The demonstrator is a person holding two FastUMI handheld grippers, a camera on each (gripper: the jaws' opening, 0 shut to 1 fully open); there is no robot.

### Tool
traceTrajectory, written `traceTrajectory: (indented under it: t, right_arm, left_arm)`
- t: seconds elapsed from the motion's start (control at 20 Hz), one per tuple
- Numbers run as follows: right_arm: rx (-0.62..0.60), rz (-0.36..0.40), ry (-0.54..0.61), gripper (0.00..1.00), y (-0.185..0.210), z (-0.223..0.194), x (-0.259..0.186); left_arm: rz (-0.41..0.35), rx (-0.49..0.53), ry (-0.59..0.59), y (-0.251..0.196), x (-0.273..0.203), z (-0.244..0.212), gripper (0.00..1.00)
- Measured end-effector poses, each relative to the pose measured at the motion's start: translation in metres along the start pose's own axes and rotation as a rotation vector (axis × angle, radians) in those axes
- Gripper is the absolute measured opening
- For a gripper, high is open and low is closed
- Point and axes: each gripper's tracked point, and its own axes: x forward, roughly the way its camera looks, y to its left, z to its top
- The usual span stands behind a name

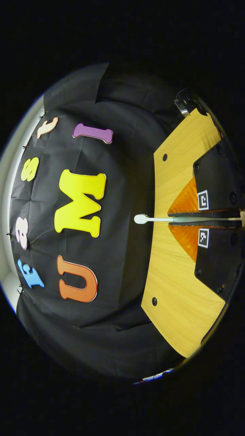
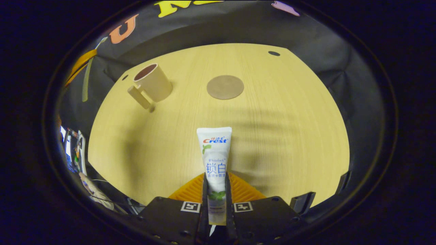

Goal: Put the toothbrush and toothpaste on the desktop into the cup, then pick up the cup and place it on the coaster on the desktop.

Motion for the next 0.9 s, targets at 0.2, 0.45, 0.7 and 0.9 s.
traceTrajectory:
  t: [0.2,0.45,0.7,0.9]
  right_arm:
    - [-0.013,0.030,-0.064,0.21,0.001,0.009,-0.025]
    - [-0.012,0.045,-0.067,0.20,-0.002,0.010,-0.030]
    - [0.005,0.028,-0.078,0.20,-0.001,0.008,-0.032]
    - [0.021,0.026,-0.074,0.20,0.001,0.008,-0.034]
  left_arm:
    - [-0.038,-0.044,-0.052,-0.004,0.037,0.002,0.05]
    - [-0.057,-0.081,-0.066,-0.008,0.077,-0.013,0.06]
    - [-0.036,-0.087,-0.051,-0.001,0.103,-0.032,0.05]
    - [-0.022,-0.082,-0.039,-0.002,0.111,-0.041,0.06]
